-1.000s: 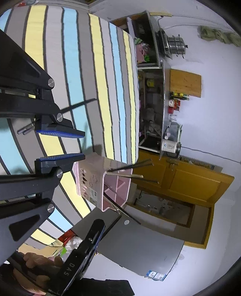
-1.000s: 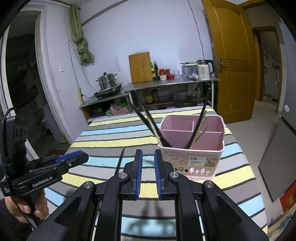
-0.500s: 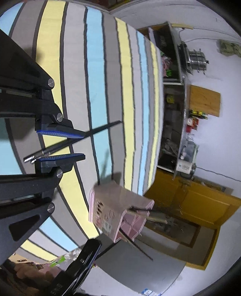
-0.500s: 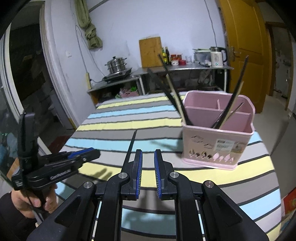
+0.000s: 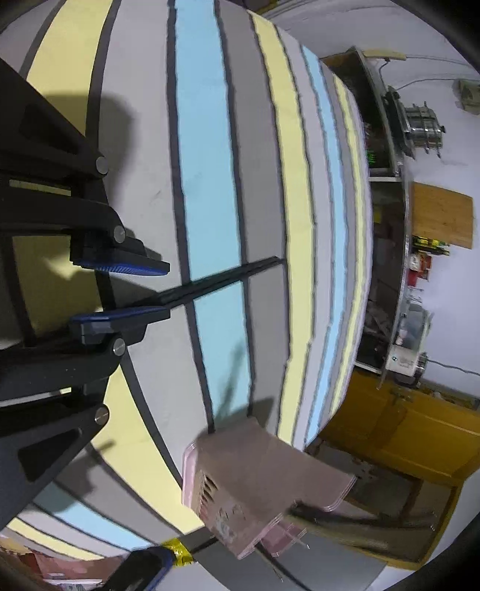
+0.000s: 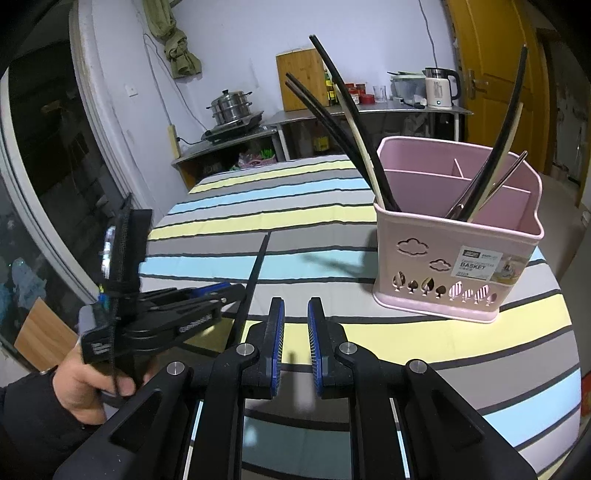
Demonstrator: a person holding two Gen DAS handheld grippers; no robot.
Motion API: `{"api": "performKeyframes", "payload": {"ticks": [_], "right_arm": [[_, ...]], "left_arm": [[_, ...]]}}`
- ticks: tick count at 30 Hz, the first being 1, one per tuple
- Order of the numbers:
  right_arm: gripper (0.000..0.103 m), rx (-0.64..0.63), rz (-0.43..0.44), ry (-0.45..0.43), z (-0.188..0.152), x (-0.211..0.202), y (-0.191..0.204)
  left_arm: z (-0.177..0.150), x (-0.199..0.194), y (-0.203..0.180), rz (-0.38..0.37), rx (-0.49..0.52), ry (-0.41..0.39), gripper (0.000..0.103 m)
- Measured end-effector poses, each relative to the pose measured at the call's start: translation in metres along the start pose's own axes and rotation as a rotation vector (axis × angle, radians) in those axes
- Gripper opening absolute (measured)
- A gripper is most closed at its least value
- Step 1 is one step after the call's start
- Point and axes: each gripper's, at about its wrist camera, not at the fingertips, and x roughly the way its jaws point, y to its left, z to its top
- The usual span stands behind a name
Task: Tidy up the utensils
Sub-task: 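Move both open grippers back toward the last black chopsticks, then lower the left gripper around the last black chopsticks on the sheet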
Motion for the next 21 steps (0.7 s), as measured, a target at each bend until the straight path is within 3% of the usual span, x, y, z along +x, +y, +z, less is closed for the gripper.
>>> {"api": "performKeyframes", "payload": {"ticks": [6, 10, 13, 17, 18, 21], "right_arm": [[0.013, 0.004, 0.003, 0.011, -0.002, 0.006, -0.002], [0.013, 0.005, 0.008, 0.015, -0.003, 0.007, -0.001], [0.013, -0.001, 0.010, 0.018, -0.003, 0.007, 0.001], [0.013, -0.001, 0.005, 0.015, -0.003, 0.006, 0.000], [0.013, 0.001, 0.004, 0.015, -0.003, 0.006, 0.000], [0.013, 0.000, 0.003, 0.015, -0.004, 0.005, 0.000]], "left_arm": [[-0.005, 0.000, -0.002, 0.036, 0.021, -0.036, 0.027], [-0.001, 0.004, -0.007, 0.103, 0.039, -0.044, 0.034], [0.004, 0.007, -0.003, 0.111, 0.029, -0.045, 0.035], [0.008, 0.012, -0.002, 0.205, 0.053, -0.033, 0.031], [0.008, 0.012, -0.001, 0.204, 0.053, -0.029, 0.031], [0.007, 0.004, 0.011, 0.103, -0.031, -0.035, 0.031]]}}
